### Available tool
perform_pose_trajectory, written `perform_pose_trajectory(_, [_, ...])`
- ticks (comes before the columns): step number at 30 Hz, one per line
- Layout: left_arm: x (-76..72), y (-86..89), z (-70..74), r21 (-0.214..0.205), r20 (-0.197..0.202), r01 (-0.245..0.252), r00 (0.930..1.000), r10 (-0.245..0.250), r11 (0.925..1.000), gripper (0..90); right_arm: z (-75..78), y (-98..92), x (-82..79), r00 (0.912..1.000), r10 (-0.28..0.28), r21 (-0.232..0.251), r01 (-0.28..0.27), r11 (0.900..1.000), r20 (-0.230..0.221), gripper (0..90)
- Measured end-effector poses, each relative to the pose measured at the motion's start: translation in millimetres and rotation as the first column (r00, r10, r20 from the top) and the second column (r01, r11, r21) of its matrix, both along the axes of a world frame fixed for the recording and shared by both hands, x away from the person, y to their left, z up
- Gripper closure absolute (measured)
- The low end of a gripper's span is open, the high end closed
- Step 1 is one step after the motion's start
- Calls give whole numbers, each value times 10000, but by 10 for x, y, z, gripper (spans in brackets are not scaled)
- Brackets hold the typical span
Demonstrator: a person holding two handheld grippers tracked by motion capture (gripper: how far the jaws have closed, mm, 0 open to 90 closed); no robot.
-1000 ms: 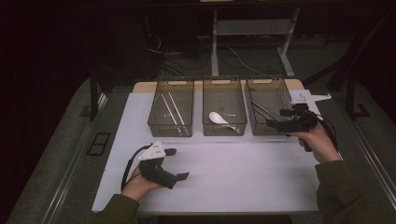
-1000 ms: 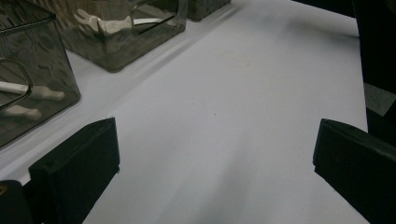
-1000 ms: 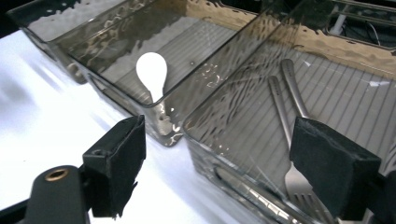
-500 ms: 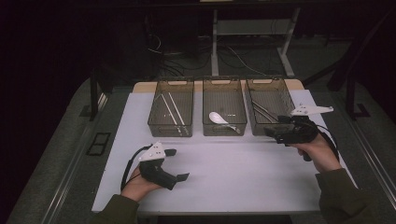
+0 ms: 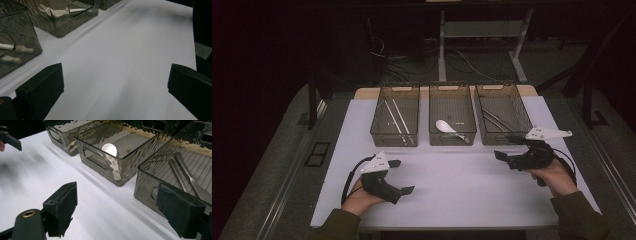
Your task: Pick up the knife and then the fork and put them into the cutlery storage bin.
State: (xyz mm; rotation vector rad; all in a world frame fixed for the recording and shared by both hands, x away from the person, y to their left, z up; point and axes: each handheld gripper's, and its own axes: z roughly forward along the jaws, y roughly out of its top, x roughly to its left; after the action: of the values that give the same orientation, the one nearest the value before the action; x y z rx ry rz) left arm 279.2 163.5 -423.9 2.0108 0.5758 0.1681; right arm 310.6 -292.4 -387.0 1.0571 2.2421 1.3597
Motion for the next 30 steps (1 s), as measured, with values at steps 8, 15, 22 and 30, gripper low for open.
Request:
perform_pose_trajectory(8, [-9,0,2,17,-7,-5,10000,5,10000,0,-134,15,-146,9999,151,48,-151,9999,-19,174])
perform_pose_trajectory(15, [-4,1,1,78,25,20,10000,-20,10000,0,-301,44,-273,9992,370,-17,-370,9993,-164,174])
perform_pose_trajectory(22, [-5,4,1,107,31,32,10000,-32,9999,0,-378,32,-387,9995,322,-348,-323,9989,-58,174])
perform_pose_trajectory(30, [-8,6,0,88,24,9,10000,-9,10000,0,-434,-70,-494,9999,127,-234,-127,9996,-11,174])
